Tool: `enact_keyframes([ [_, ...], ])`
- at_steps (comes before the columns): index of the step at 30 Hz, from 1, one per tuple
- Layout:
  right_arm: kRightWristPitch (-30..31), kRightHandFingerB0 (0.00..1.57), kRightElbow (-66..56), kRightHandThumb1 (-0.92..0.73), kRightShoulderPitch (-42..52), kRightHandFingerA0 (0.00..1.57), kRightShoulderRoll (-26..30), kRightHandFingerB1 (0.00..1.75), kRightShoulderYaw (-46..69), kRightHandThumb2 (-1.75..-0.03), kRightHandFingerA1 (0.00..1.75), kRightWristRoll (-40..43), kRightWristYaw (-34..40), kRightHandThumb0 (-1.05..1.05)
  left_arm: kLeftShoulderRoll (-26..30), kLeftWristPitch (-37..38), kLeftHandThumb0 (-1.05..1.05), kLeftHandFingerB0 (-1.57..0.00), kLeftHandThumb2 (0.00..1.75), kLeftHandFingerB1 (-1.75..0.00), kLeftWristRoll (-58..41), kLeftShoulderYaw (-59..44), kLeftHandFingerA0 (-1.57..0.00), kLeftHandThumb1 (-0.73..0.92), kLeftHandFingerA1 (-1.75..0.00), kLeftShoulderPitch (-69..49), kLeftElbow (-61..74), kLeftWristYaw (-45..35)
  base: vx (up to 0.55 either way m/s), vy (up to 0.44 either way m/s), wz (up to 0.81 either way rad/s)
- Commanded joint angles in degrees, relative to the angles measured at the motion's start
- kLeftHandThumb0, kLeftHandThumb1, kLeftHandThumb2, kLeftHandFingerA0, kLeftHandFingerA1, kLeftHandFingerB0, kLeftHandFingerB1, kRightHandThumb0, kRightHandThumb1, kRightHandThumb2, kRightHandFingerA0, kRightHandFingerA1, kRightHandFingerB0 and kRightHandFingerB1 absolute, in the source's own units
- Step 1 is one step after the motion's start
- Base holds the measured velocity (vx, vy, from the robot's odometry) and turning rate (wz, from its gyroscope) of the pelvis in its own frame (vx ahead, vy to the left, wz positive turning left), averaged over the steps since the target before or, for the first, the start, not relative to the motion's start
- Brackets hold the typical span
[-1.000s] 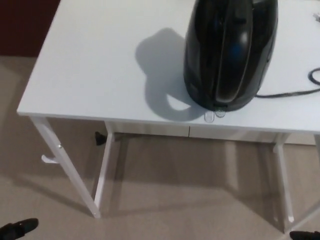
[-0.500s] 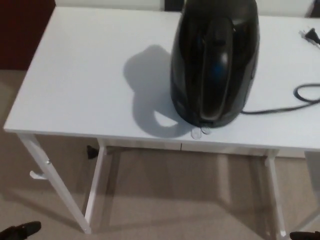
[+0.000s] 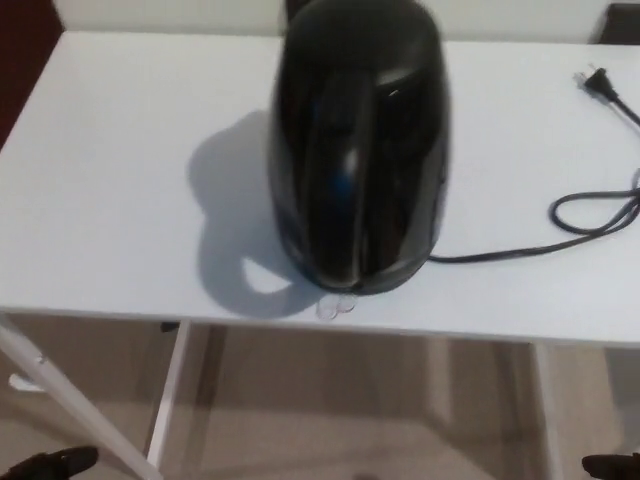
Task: The robot walk towards a table in front and click the button on the base of the boilling pot using its left middle finger
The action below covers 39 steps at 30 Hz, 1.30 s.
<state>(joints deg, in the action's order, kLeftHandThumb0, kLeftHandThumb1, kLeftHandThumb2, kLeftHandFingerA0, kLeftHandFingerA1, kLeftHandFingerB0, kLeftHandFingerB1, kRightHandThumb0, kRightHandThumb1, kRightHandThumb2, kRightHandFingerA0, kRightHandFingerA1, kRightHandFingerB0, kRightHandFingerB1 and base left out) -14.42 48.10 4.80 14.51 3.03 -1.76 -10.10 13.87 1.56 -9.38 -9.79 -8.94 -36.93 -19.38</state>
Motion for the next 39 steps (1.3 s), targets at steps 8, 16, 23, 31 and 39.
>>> enact_keyframes([
  [8,0.88,0.56,-1.14,-0.48,0.46,0.75,-0.23,0.53,0.18,-0.72,0.60,0.59,-0.95,-0.37,1.48,1.73,0.11,-0.44,0.58,-0.47,1.35,0.07,-0.53,0.64,-0.58,-0.37,-0.53,-0.13,0.13,0.115,-0.13],
  [16,1.10,0.61,-1.05,-0.56,0.18,0.79,0.09,0.43,-0.24,-0.56,0.49,-0.19,-1.05,-0.31,1.79,1.75,0.11,-0.45,0.58,-0.47,1.51,0.52,-0.54,0.64,-0.58,-0.29,-0.44,-0.05,0.03,0.173,-0.03],
  [23,0.97,0.61,-1.30,-0.57,0.25,0.78,0.16,0.43,-0.70,-0.56,0.50,-0.67,-0.90,-0.29,1.96,3.03,0.08,-0.47,0.56,-0.47,3.14,1.93,-0.55,0.58,-0.56,-1.38,0.83,0.11,0.02,-0.008,0.05],
  [31,1.52,0.60,-1.32,-0.57,-0.42,0.78,0.55,0.43,-1.21,-0.56,0.50,-1.24,-0.71,-0.29,3.58,7.95,-0.02,-0.50,0.52,-0.44,10.14,9.63,-0.59,0.49,-0.49,-6.81,8.69,0.91,0.07,-0.013,0.01],
  [39,0.54,0.54,-0.20,-0.49,-0.92,0.71,0.72,0.53,-1.55,-0.72,0.59,-1.54,-1.13,-0.36,6.33,16.02,-0.13,-0.50,0.54,-0.43,17.85,21.56,-0.56,0.44,-0.48,-17.17,25.96,0.06,0.00,0.000,0.00],
])
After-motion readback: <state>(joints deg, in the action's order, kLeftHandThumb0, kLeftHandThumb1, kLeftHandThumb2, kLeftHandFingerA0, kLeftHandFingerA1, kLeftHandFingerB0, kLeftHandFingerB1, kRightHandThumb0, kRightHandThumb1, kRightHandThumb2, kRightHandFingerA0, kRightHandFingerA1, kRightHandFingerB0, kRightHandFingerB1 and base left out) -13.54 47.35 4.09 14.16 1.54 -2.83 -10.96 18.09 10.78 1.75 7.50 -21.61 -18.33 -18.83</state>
